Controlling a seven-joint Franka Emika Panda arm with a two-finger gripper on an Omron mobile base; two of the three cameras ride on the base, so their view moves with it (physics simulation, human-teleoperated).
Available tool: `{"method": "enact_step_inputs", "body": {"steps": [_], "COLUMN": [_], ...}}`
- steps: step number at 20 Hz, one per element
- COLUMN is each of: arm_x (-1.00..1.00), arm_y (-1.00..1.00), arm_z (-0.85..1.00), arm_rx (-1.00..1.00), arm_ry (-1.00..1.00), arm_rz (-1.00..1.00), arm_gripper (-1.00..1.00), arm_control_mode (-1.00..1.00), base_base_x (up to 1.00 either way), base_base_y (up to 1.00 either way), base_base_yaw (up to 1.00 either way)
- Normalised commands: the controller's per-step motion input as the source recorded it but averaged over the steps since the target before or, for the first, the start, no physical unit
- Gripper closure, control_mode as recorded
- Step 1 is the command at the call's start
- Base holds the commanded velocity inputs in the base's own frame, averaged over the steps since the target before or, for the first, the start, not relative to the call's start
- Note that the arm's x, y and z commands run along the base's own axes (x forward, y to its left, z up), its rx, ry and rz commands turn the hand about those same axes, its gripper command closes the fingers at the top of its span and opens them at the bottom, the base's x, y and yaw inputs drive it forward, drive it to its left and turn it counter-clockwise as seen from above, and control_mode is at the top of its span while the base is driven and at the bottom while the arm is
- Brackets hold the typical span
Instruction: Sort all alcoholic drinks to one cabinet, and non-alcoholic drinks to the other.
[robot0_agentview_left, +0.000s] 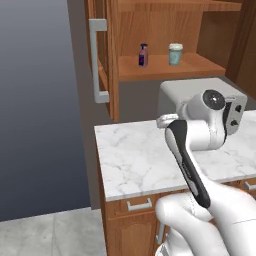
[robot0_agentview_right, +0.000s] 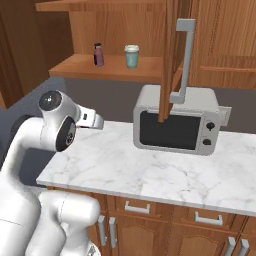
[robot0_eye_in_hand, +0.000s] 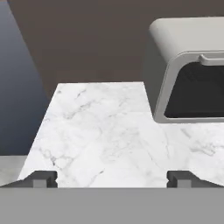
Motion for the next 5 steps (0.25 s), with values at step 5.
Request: {"method": "enact_step_inputs", "body": {"steps": [5], "arm_x": [-0.36], "arm_y": [0.00], "arm_z": [-0.71], "arm_rx": [0.00], "arm_ry": [0.29], "arm_rz": [0.00], "arm_gripper": [-1.00], "arm_control_mode": [-1.00], "base_base_x": [0.00], "base_base_y": [0.00], "base_base_yaw": [0.00]}}
